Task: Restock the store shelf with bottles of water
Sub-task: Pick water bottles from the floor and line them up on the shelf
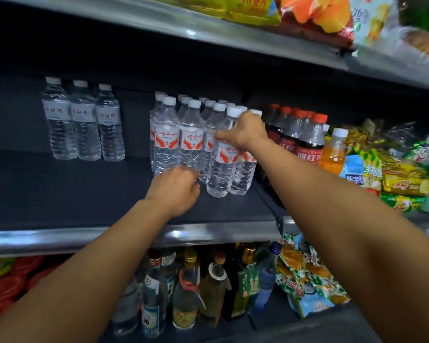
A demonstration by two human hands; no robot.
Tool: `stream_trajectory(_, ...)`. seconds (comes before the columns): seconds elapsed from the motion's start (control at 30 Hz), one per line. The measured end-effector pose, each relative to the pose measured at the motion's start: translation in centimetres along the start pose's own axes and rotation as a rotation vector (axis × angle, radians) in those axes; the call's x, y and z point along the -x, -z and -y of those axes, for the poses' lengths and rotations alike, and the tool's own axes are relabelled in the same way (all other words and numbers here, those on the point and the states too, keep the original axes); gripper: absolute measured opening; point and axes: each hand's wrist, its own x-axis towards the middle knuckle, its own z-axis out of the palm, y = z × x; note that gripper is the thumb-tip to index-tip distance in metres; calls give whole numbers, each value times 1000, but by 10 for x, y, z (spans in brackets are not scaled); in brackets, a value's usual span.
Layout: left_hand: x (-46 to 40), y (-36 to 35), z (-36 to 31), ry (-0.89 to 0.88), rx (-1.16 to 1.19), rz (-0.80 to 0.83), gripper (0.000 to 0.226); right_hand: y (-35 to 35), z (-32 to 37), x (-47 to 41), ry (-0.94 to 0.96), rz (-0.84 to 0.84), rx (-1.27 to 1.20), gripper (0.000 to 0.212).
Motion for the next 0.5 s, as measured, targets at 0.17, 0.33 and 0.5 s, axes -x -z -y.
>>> stream_trajectory(0.17,-7,-5,6,14,-9,17,26,-5,6,-10,-6,22,14,47)
stream_trajectory(0.33,-8,-8,7,21,-14,36,21,-4,7,-13,3,45,41,57)
stream_trajectory(0.5,-7,-10,4,23,-13,42,18,-2,13,-15,-16,157,-9,54)
